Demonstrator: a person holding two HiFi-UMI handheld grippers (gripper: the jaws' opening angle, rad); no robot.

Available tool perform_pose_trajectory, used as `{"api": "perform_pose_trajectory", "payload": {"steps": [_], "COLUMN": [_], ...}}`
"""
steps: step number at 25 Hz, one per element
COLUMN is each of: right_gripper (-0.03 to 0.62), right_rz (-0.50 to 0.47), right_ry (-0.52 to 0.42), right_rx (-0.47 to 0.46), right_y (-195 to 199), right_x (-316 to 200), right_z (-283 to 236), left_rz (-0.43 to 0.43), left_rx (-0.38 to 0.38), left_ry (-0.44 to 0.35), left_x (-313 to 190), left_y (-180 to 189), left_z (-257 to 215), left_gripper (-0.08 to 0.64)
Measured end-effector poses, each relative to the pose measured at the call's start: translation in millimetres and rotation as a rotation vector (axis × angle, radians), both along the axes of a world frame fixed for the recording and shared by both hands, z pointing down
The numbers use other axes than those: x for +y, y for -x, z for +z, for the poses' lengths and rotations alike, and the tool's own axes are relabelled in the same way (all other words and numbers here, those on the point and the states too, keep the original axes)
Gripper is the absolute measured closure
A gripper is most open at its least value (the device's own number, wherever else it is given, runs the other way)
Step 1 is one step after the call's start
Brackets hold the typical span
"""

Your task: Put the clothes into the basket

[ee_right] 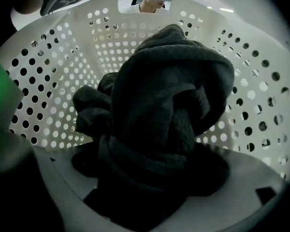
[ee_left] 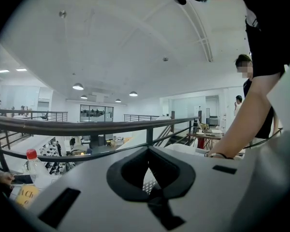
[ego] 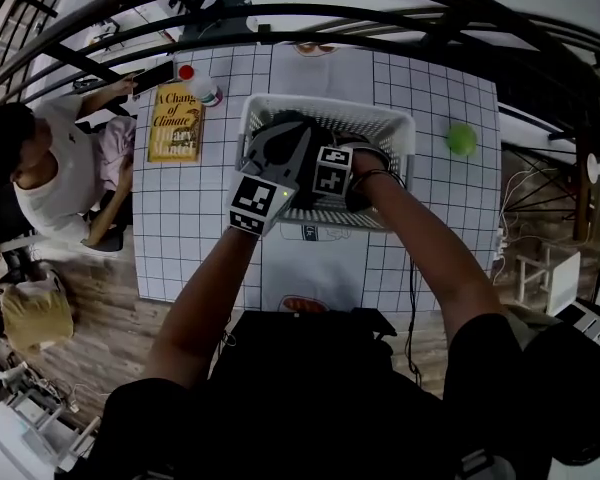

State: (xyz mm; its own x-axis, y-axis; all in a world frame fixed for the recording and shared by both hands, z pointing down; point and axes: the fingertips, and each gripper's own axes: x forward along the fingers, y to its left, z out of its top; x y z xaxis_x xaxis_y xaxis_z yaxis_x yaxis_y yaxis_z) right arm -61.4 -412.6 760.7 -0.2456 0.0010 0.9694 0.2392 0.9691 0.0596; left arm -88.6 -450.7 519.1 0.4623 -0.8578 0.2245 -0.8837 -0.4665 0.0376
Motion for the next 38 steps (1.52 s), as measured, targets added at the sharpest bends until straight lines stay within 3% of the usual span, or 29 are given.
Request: {"api": "perform_pose_trajectory", "payload": {"steps": [16,21,27,30,33,38], "right_gripper": [0.121,0.123,0.123,0.124,0.124,0.124], "right_rz": [-0.030,0.018,0.139,0.216,0.306,0.442], "right_ry": [-0.037,-0.059,-0.077,-0.072,-0.062,-0.025], "right_rx": [0.038,-0.021,-0.167,-0.284,-0.435,-0.779], "right_y": [-15,-18,-25,-24,-24,-25], "right_x": [-2,1,10,20,31,64], "right_z": [-71,-122,-190,-229,-267,-333], "left_rz": [0.020,0.035,0.054,0.063,0.070,0.100], "left_rx": [0.016,0.024,0.048,0.063,0.075,0.110], "left_ry": [-0.051,-0.066,-0.095,-0.113,-0.148,-0.197], "left_x": [12,29,57,72,90,131], "left_y": [-5,-2,2,5,6,3], "left_z": [-40,-61,-93,-109,-128,-153], "left_gripper": [0.557,0.557,0.557,0.557,0.557,0.557]}}
